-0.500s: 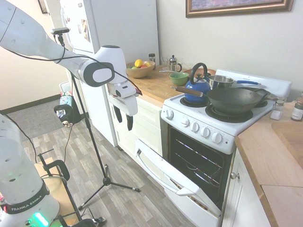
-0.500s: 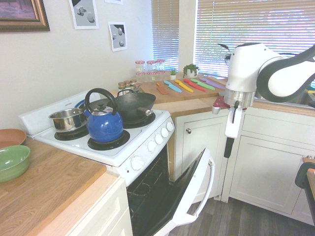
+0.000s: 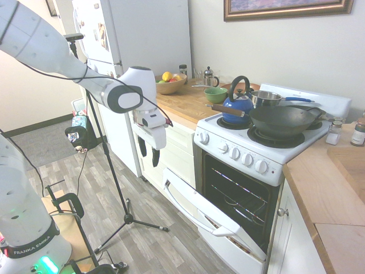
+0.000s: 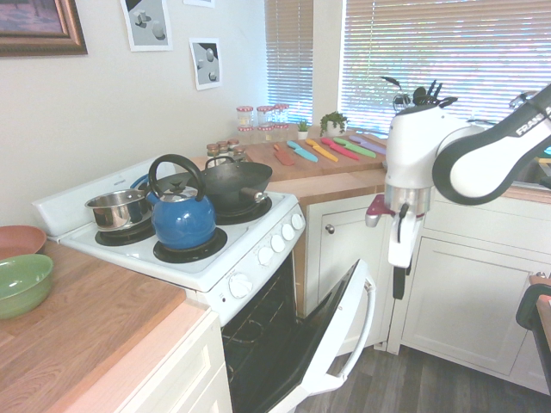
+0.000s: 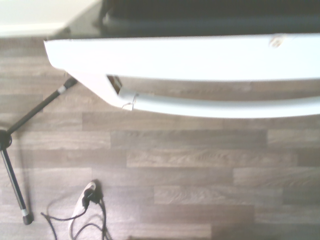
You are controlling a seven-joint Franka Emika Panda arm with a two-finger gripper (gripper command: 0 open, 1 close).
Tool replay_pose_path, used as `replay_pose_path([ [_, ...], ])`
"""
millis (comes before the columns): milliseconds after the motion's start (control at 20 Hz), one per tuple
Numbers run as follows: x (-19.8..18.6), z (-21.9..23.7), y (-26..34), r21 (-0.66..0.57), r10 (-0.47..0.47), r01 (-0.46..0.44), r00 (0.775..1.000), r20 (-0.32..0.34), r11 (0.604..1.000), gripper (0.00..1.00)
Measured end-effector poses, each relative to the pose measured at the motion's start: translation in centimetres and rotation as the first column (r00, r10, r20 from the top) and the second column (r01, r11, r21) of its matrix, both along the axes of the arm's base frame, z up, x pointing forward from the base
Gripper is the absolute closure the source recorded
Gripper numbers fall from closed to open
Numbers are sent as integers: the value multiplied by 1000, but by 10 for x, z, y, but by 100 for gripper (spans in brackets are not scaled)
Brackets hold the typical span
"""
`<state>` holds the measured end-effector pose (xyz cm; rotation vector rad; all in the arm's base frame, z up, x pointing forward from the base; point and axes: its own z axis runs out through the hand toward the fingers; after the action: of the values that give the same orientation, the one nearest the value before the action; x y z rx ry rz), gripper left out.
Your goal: Close the oven
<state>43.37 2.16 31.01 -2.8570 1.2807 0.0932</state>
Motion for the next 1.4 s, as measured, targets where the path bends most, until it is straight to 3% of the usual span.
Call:
replay_pose_path([
  [150, 12, -46, -1, 9, -22, 21, 999, 41, 1000, 0],
  [300, 10, -99, 1, 31, -35, 35, 999, -1, 999, 0],
  [600, 23, -167, 2, 13, -21, 21, 1000, 2, 1000, 0],
  [1050, 76, -209, -29, -42, -40, 43, 997, 73, 998, 0],
  [1400, 106, -205, -25, -63, -7, 14, 993, 121, 998, 0],
])
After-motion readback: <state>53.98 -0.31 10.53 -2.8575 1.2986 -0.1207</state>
